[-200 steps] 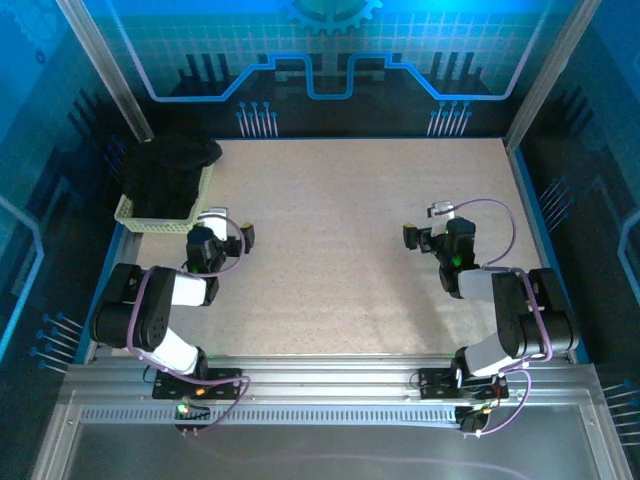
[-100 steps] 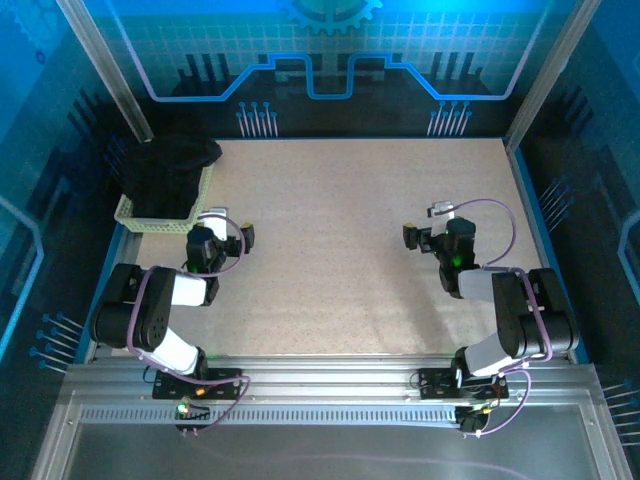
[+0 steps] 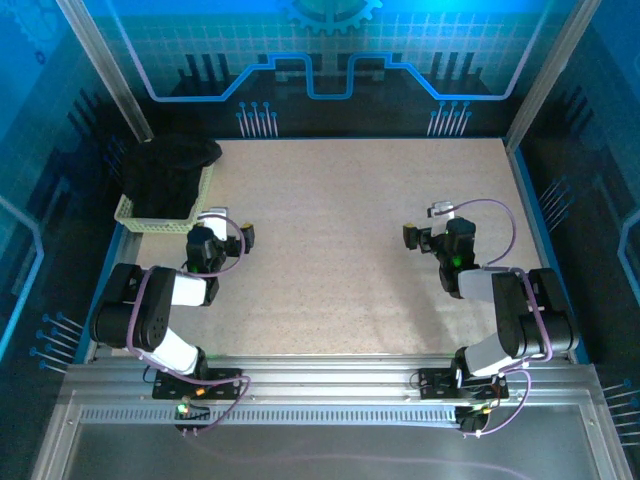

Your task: Fold the inside-out t-shirt

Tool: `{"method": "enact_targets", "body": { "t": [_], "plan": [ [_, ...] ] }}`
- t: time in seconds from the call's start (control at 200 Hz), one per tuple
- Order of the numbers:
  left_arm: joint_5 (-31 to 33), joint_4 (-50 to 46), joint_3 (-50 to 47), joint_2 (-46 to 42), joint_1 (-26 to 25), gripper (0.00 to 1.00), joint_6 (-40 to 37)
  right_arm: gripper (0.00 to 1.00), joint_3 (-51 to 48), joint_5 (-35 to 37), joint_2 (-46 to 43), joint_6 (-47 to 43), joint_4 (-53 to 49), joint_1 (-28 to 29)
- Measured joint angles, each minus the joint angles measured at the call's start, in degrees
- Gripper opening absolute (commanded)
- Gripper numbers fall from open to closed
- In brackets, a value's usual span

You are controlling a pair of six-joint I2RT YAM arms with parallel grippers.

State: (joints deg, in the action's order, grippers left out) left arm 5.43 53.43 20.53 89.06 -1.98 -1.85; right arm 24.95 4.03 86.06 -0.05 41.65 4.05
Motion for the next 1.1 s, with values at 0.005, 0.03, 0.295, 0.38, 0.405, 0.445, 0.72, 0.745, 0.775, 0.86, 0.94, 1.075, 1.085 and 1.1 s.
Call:
{"method": "enact_targets", "body": {
  "t": [0.005, 0.03, 0.295, 0.38, 0.405, 0.445, 0.72, 0.745, 0.775, 0.86, 0.94, 1.075, 1.085, 1.1],
  "plan": [
    [0.00, 0.00, 0.00, 0.00, 0.00, 0.99, 0.00, 1.00, 0.00, 0.00, 0.00, 0.00, 0.00, 0.00],
    [0.00, 0.00, 0.00, 0.00, 0.00, 0.99, 0.00, 1.00, 0.00, 0.00, 0.00, 0.02, 0.00, 0.00],
    [0.46, -0.61, 0.04, -0.11, 0.00, 0.99, 0.37, 1.00, 0.00, 0.00, 0.00, 0.00, 0.00, 0.00],
    [2.56, -0.66, -0.72, -2.10, -0.83, 0.99, 0.17, 1.00, 0.02, -0.17, -0.11, -0.22, -0.44, 0.02],
    [3.78, -0.74, -1.27, -3.43, -1.46, 0.99, -0.02, 1.00, 0.11, -0.24, -0.35, -0.50, -1.25, 0.11],
    [5.88, -1.11, -2.10, -6.08, -2.84, 0.99, -0.24, 1.00, 0.31, 0.02, -1.18, -1.14, -2.97, 0.52],
    [20.02, -14.75, -1.73, -26.40, -12.44, 0.99, -0.55, 1.00, 0.61, 2.58, -16.35, -5.35, -11.02, 8.52],
    [20.83, -17.31, -0.96, -28.20, -12.94, 0.99, 0.11, 1.00, 0.68, 2.56, -17.88, -5.35, -11.89, 8.74],
    [21.46, -20.44, 0.15, -30.03, -13.31, 0.99, 0.90, 1.00, 0.90, 2.54, -20.11, -4.87, -13.42, 8.90],
    [23.12, -30.56, 5.55, -34.32, -13.57, 0.99, 5.57, 1.00, 3.69, 3.21, -25.68, -1.16, -20.04, 9.11],
    [23.96, -37.86, 11.56, -36.17, -13.57, 0.99, 10.40, 1.00, 10.38, 4.87, -28.11, 4.70, -29.07, 8.76],
    [23.28, -48.59, 22.03, -35.47, -13.40, 0.99, 19.80, 1.00, 25.59, 1.73, -26.60, 13.40, -44.22, 4.87],
    [23.26, -49.68, 22.95, -35.19, -13.38, 0.99, 20.41, 1.00, 26.62, 1.40, -26.34, 14.05, -45.09, 4.48],
    [23.26, -51.54, 24.46, -34.73, -13.29, 0.99, 21.66, 1.00, 27.89, 0.94, -26.01, 14.84, -46.10, 4.00]
  ]
}}
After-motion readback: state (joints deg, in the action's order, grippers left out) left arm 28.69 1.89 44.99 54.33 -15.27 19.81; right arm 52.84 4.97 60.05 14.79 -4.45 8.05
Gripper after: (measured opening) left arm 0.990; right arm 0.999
